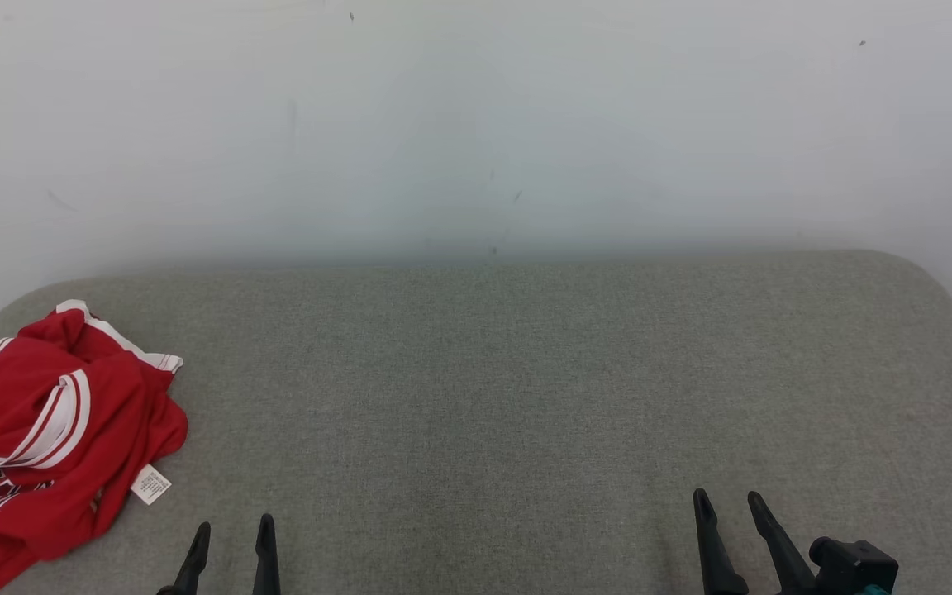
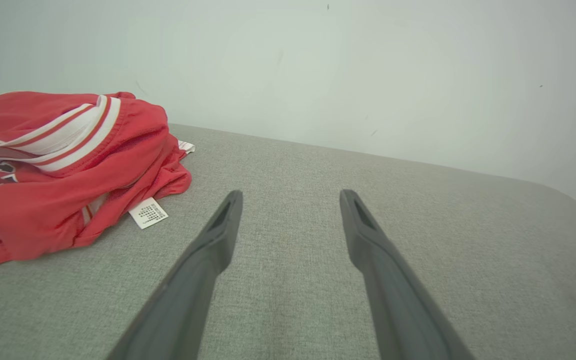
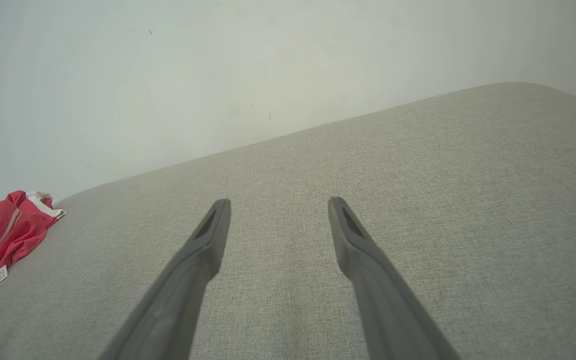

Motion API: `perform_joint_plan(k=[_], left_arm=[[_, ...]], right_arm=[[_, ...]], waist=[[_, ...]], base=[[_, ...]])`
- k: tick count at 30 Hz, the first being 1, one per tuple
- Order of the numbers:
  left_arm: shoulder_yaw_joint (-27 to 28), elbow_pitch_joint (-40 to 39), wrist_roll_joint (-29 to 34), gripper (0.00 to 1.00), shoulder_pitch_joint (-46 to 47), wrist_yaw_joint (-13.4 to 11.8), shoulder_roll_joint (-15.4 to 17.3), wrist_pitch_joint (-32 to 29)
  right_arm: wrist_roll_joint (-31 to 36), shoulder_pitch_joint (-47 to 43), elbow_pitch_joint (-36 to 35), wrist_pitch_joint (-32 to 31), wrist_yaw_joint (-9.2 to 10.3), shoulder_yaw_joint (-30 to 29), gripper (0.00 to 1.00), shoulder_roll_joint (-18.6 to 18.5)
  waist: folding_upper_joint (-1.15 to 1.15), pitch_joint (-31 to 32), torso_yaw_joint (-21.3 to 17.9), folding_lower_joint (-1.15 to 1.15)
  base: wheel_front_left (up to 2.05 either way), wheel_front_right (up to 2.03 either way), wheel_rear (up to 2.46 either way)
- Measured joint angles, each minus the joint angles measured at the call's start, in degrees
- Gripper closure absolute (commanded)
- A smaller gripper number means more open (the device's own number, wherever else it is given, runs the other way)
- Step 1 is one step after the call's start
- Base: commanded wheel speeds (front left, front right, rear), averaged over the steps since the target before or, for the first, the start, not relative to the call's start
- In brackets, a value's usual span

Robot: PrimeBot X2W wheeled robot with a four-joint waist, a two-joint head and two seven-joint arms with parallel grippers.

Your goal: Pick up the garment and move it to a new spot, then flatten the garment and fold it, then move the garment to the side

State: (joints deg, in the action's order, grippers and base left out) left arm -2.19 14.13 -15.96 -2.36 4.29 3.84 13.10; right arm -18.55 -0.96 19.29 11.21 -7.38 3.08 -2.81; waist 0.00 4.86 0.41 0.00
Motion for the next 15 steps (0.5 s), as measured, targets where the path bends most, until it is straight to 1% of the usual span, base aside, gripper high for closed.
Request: perform_joint_plan(k=[6, 15], left_arm=[[0.5, 1.3, 1.1, 0.0, 0.0, 0.8, -0.4, 0.7], [0.6, 2.5, 3.8, 0.0, 0.0, 1.7, -0.7, 1.8]], right_arm=[[0.6, 0.1, 0.2, 0.4, 0.0, 0.4, 0.0, 0.0], [3.6, 0.1, 0.6, 0.8, 0.0, 0.8, 0.0, 0.0]], waist=[[0.0, 0.2, 0.0, 0.0], [0.0, 0.7, 0.0, 0.0]], base=[[0.0, 0.0, 0.0], [0.0, 0.0, 0.0]])
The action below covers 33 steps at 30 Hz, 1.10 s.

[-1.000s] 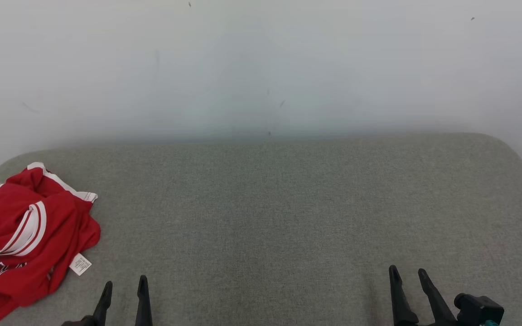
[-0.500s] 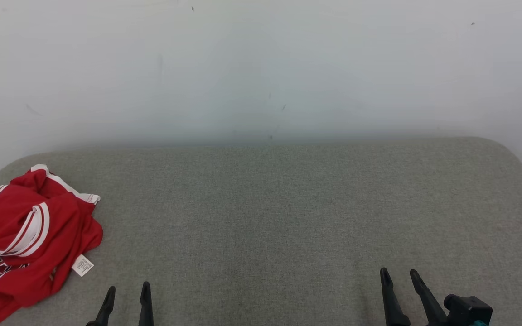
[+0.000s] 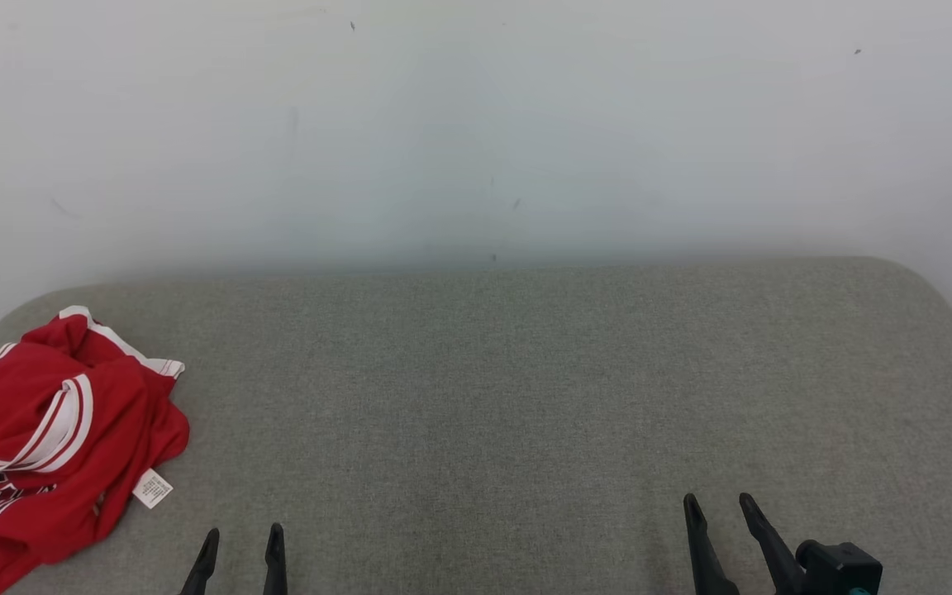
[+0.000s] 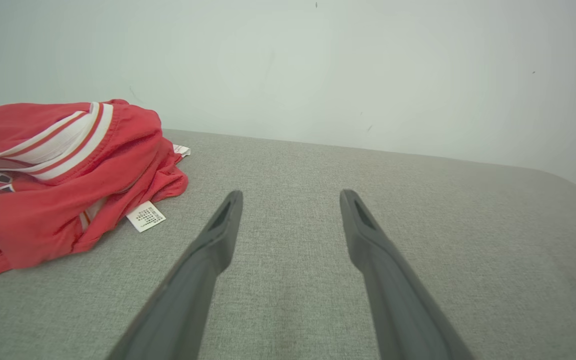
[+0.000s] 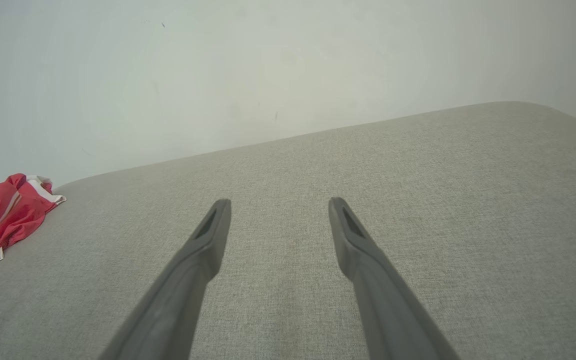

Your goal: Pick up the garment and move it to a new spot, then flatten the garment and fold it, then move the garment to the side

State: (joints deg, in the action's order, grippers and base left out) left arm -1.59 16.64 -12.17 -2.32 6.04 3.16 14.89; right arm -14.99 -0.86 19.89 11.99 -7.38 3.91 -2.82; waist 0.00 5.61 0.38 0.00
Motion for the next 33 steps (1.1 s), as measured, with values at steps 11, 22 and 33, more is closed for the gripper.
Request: perform_joint_plan(k=[11, 22, 33], left_arm=[[0.5, 0.8, 0.5, 0.0, 0.0, 0.4, -0.2, 0.2], [0.6, 0.6, -0.2, 0.0, 0.2, 0.5, -0.3, 0.2], [3.5, -1.1, 1.2, 0.0, -1.3, 0.3, 1.2, 0.2]], right_arm=[[0.9, 0.0, 0.1, 0.1, 0.0, 0.0, 0.0, 0.0], [-0.2, -0.8, -0.6, 0.7, 0.0, 0.1, 0.0, 0.0], [-3.8, -1.2, -0.1, 2.2, -0.01, 3.7, 0.0, -0.1]], waist=[[0.0, 0.2, -0.1, 0.0], [0.0, 0.5, 4.4, 0.0], [0.0, 1.4, 17.0, -0.01]], base=[[0.0, 0.0, 0.0], [0.0, 0.0, 0.0], [0.0, 0.0, 0.0]])
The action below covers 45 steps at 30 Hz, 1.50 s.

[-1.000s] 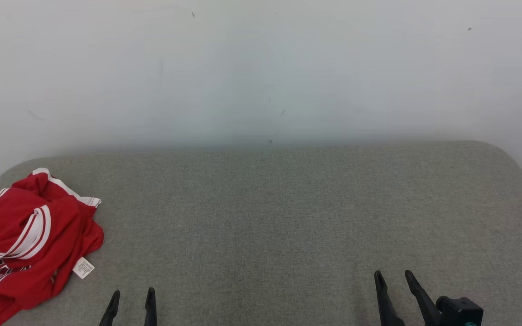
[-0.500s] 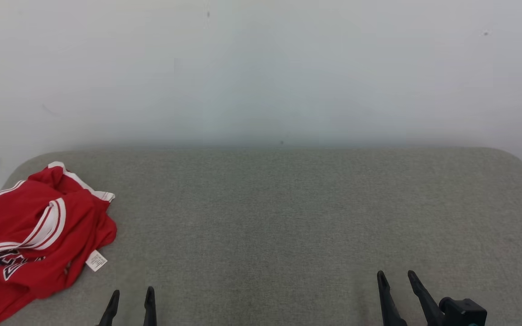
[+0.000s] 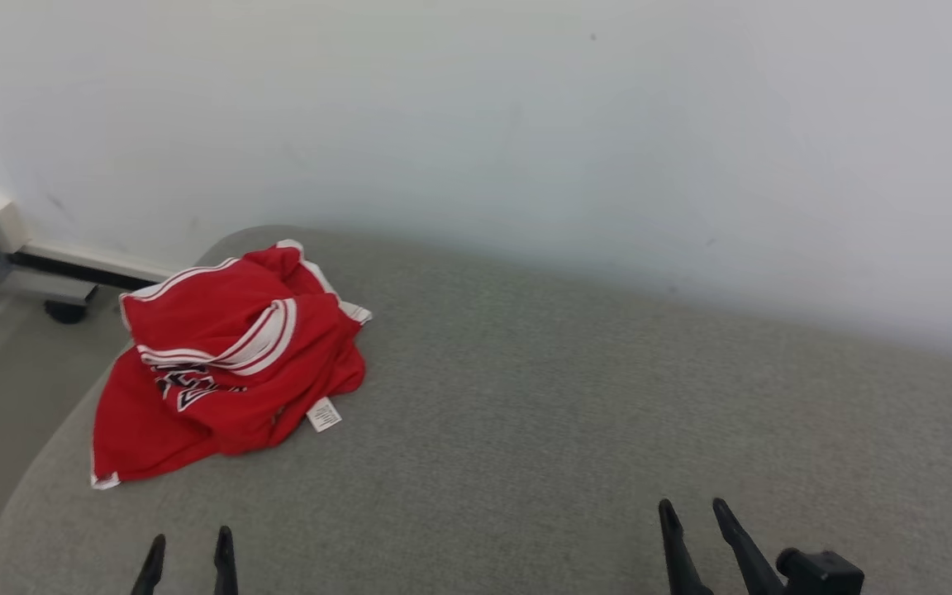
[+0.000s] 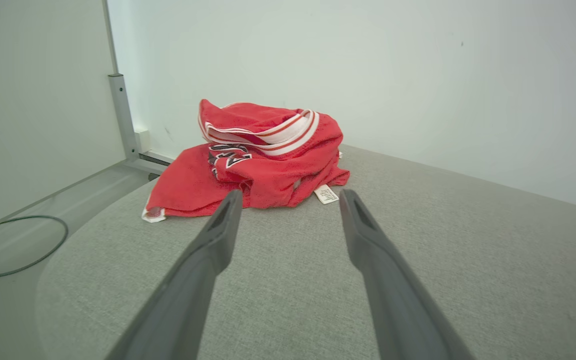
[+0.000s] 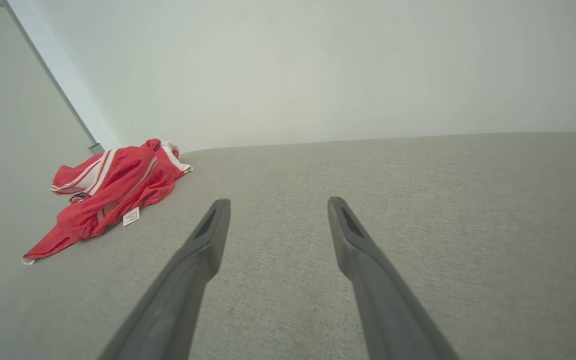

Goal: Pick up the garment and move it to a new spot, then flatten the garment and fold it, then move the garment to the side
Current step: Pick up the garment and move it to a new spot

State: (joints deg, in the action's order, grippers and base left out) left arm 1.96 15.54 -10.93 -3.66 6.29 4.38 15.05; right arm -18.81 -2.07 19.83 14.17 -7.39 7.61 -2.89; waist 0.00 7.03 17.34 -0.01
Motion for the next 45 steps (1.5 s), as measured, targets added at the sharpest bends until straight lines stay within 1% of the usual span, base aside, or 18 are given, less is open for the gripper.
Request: perform_joint_plan(k=[5, 10, 16, 21, 24, 29, 32, 36, 38, 40, 42, 45], left_arm=[[3.7, -3.4, -0.6, 0.0, -1.4, -1.2, -0.1, 0.0], [6.4, -6.4, -1.4, 0.0, -3.3, -1.9, -0.5, 0.0], [6.6, -7.9, -1.6, 0.0, -4.5, -2.3, -1.1, 0.0], [5.5, -7.0, -1.5, 0.0, -4.2, -2.3, -1.3, 0.0], [3.3, -4.6, -1.6, 0.0, -1.0, -1.7, -1.3, 0.0], [-1.4, 3.4, -1.8, 0.0, 11.8, -0.1, -1.4, 0.0], [-5.2, 10.0, -2.6, 0.0, 20.5, 0.8, -1.4, -0.6], [-9.1, 19.7, -3.0, 0.0, 30.8, 0.9, -0.6, -1.3], [-9.3, 24.1, -3.8, 0.0, 34.8, 1.1, 0.0, -2.5], [-8.1, 28.0, -6.6, 0.0, 39.1, 1.1, 0.2, -4.7], [-6.4, 31.1, -8.1, 0.0, 43.5, 0.9, 0.5, -6.0], [-5.7, 35.1, -9.4, 0.0, 48.9, 0.8, 1.4, -8.0]], right_arm=[[-0.2, 4.9, 1.4, 0.2, 0.0, 3.8, 0.0, 0.0], [-0.4, 8.8, 3.9, 0.2, 0.0, 7.1, 0.0, 0.1], [-0.9, 10.7, 6.4, 0.5, 0.0, 8.0, 0.0, 0.1], [-0.8, 10.9, 6.8, 0.6, 0.0, 8.0, 0.0, 0.1], [-0.3, 10.8, 6.8, 0.7, 0.0, 7.6, 0.0, 0.1], [2.4, 9.5, 5.6, 0.2, 0.0, 6.1, 0.0, 0.0], [4.7, 8.3, 2.2, -1.5, 0.0, 4.9, 0.0, -0.5], [7.3, 4.6, -6.5, -4.8, 0.0, 1.6, 0.0, -2.5], [9.0, 2.5, -12.4, -7.5, 0.0, 0.5, 0.0, -4.0], [10.1, 1.7, -19.3, -10.6, 0.0, -0.6, 0.0, -5.5], [11.1, 1.5, -26.3, -13.6, 0.0, -1.7, 0.0, -7.0], [11.5, -0.6, -34.4, -17.3, 0.0, -3.4, 0.0, -9.1]], waist=[[0.0, -0.7, 5.5, -0.01], [0.0, -2.5, 9.2, 0.0], [-0.01, -4.8, 11.3, 0.01], [-0.01, -5.4, 11.8, 0.01], [-0.01, -5.6, 11.8, 0.01], [-0.01, -6.3, 11.9, 0.01], [-0.01, -7.4, 11.9, 0.01], [-0.01, -9.9, 11.4, 0.02], [-0.01, -11.4, 10.9, 0.02], [-0.01, -13.2, 10.3, 0.02], [-0.01, -15.4, 9.6, 0.02], [-0.01, -19.0, 8.2, 0.02]], base=[[0.0, 0.0, 0.0], [-0.01, -0.01, -0.01], [-0.13, -0.13, -0.13], [-0.02, -0.02, -0.02], [-0.01, -0.01, -0.01], [0.0, 0.0, 0.0], [0.0, 0.0, 0.0], [0.0, 0.0, 0.0], [0.0, 0.0, 0.0], [0.0, 0.0, 0.0], [0.0, 0.0, 0.0], [0.0, 0.0, 0.0]])
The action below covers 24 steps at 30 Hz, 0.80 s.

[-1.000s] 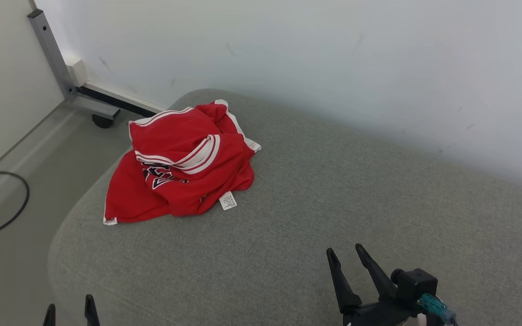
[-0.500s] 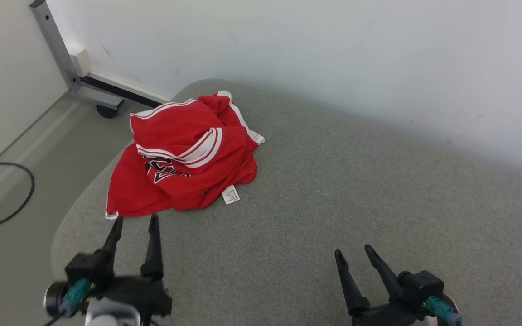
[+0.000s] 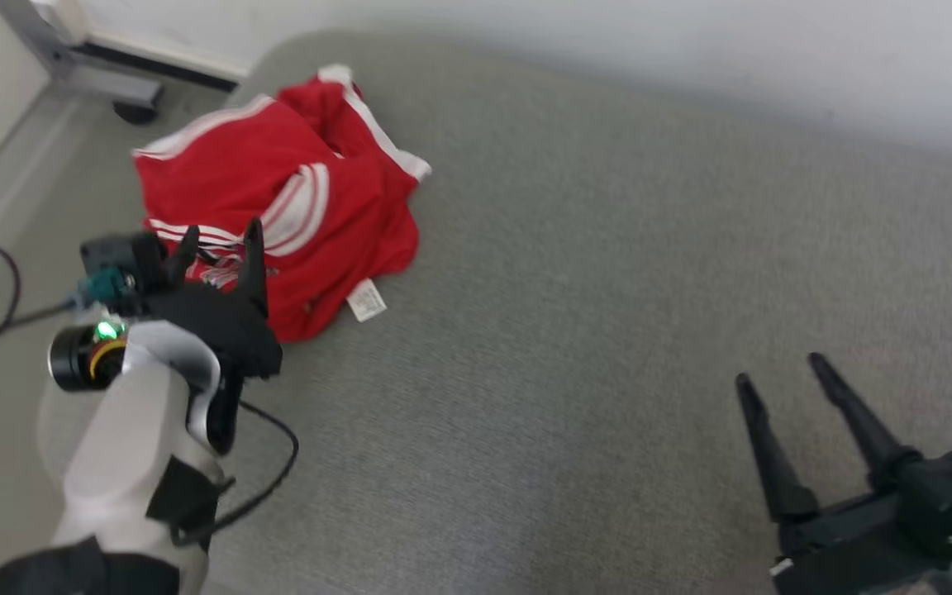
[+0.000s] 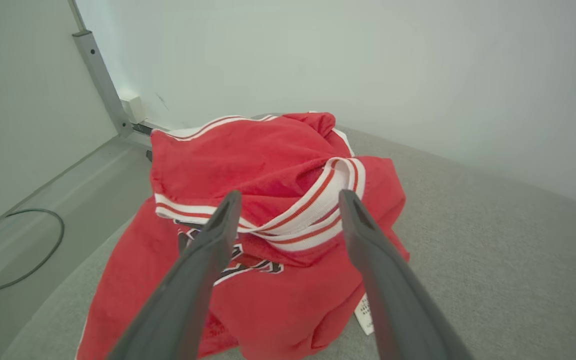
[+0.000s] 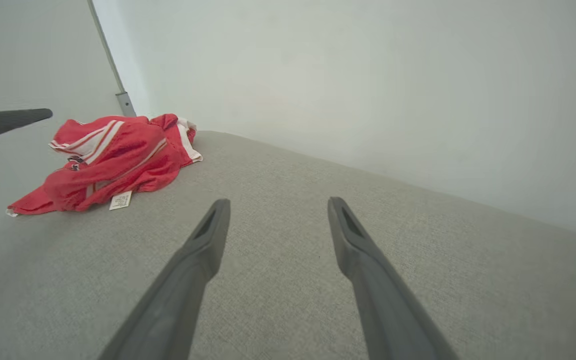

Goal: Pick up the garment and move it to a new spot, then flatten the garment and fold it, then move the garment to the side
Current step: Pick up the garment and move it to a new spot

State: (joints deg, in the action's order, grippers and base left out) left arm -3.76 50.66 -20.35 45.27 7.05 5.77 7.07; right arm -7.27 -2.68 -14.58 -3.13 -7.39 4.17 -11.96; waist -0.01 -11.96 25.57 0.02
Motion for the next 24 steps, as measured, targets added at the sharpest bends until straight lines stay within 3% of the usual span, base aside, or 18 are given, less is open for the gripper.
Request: perform_joint_plan(k=[7, 15, 16, 17, 24], left_arm=[[0.4, 6.1, -2.6, 0.0, 9.0, 0.0, 1.6, -5.6], [1.2, 13.0, -3.3, 0.0, 11.0, -4.7, 3.1, -9.6], [1.2, 13.4, -3.3, 0.46, 11.0, -5.1, 3.3, -9.6], [1.2, 13.8, -3.4, 1.0, 11.0, -5.1, 3.5, -9.1], [1.0, 14.6, -3.6, 1.0, 10.7, -3.5, 5.7, -7.5]], right_arm=[[0.2, -4.7, -10.3, -4.4, 0.0, -2.9, 0.0, -0.8], [0.2, -6.5, -10.6, -3.9, 0.0, -2.3, 0.0, -0.1], [0.2, -6.6, -10.4, -3.8, 0.0, -1.9, 0.0, 0.0], [0.2, -6.6, -10.0, -3.7, 0.0, -1.6, 0.0, 0.2], [-0.6, -4.8, -6.1, -1.8, 0.0, 0.7, 0.0, 1.2]], waist=[[0.0, -8.3, -3.3, 0.01], [0.0, -13.3, -7.4, 0.0], [0.0, -13.4, -8.0, 0.0], [0.0, -13.4, -8.5, -0.01], [0.01, -10.4, -10.1, -0.02]], base=[[0.0, 0.0, 0.0], [0.0, 0.0, 0.0], [0.0, 0.0, 0.0], [0.0, 0.0, 0.0], [0.0, 0.0, 0.0]])
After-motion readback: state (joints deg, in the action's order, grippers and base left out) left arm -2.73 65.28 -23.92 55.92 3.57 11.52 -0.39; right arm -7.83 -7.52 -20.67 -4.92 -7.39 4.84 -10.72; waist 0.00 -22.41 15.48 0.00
